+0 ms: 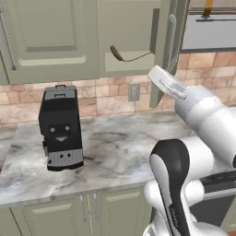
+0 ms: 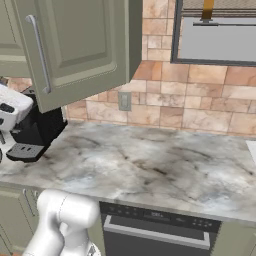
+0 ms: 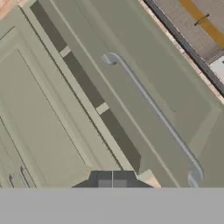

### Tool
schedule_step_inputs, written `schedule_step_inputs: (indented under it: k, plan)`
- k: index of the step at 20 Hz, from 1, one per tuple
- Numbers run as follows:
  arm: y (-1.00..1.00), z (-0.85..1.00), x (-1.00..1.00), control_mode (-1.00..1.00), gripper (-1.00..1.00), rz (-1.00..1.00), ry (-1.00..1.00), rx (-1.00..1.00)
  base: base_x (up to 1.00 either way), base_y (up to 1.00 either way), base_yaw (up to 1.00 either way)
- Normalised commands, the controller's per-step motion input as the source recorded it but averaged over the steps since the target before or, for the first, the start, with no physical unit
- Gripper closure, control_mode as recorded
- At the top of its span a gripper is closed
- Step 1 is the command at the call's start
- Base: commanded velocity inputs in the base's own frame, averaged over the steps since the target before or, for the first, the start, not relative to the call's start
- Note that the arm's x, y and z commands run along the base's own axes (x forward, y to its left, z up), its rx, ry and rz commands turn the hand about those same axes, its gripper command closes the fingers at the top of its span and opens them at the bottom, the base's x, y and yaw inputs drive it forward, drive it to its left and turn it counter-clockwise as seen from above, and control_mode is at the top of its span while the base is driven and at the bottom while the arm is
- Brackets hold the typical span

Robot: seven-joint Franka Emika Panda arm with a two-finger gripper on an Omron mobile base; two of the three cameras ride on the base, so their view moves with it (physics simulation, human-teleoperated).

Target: Open the cabinet and move the ladle to the pot. Then close the cabinet.

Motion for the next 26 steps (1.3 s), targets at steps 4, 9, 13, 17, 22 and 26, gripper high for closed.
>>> schedule_step_inputs:
  k: [4, 9, 13, 17, 22, 26]
  plan:
    - [0.53, -0.34, 0.0, -1.0, -1.0, -0.18, -0.24, 0.4, 0.0, 0.0, 0.0]
    - [0.35, -0.41, 0.01, -1.0, -1.0, -0.23, -0.23, 0.4, 0.0, 0.0, 0.0]
    - [0.0, -0.89, 0.06, -1.0, -1.0, -0.15, -0.27, 0.54, 0.0, 0.0, 0.0]
    - [0.0, -0.72, 0.23, -1.0, -1.0, -0.15, -0.24, 0.47, 0.0, 0.0, 0.0]
    - [0.0, -0.45, 0.45, -1.0, -1.0, -0.17, -0.17, 0.21, 0.0, 0.0, 0.0]
    - [0.0, -0.29, 0.52, -1.0, -1.0, -0.16, 0.0, 0.1, 0.0, 0.0, 0.0]
